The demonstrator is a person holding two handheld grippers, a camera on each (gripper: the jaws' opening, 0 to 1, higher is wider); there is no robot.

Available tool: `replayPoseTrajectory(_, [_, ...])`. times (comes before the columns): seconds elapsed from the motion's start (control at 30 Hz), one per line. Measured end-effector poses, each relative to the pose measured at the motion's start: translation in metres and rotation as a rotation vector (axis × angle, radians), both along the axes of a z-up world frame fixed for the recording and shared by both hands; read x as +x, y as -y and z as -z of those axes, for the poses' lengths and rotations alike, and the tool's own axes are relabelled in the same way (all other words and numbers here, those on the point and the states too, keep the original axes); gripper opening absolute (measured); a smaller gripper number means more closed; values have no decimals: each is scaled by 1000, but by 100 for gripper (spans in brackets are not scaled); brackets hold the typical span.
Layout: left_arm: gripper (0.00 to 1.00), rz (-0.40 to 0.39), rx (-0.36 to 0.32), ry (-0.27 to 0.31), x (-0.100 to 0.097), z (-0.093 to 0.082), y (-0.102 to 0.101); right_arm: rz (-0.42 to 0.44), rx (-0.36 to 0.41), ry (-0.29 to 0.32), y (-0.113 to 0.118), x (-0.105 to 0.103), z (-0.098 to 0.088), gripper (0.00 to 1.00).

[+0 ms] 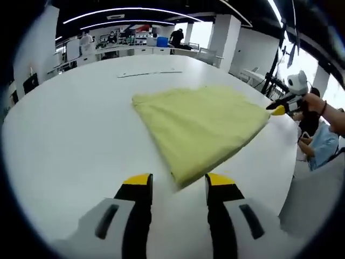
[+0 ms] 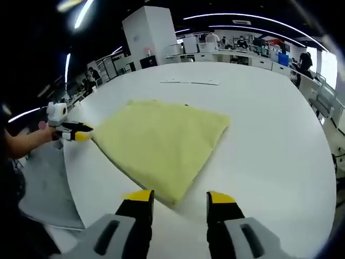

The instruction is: Fold the garment on the visible template until the final outline fits inside the template.

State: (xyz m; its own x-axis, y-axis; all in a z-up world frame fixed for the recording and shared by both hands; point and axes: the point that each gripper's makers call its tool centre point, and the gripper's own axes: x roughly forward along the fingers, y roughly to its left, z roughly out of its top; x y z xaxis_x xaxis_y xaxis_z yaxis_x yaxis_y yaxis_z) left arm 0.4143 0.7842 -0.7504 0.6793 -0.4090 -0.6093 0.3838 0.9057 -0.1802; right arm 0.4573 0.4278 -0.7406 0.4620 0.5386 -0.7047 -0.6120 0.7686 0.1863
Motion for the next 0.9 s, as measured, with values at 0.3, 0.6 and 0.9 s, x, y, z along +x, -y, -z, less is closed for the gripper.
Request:
replayPoseTrajectory(0.3, [72,-22,34,49,-1,-20,1,32,27,45,-6,1,-26,74])
replayPoseTrajectory(0.6, [88,-52,25,88,-7,-50,2,40,63,110,-11,-3,-63,88])
replayPoseTrajectory(0.9, [99,-71,33,101,-16,-64,0,-12,35,116,-21,-22,-77,96])
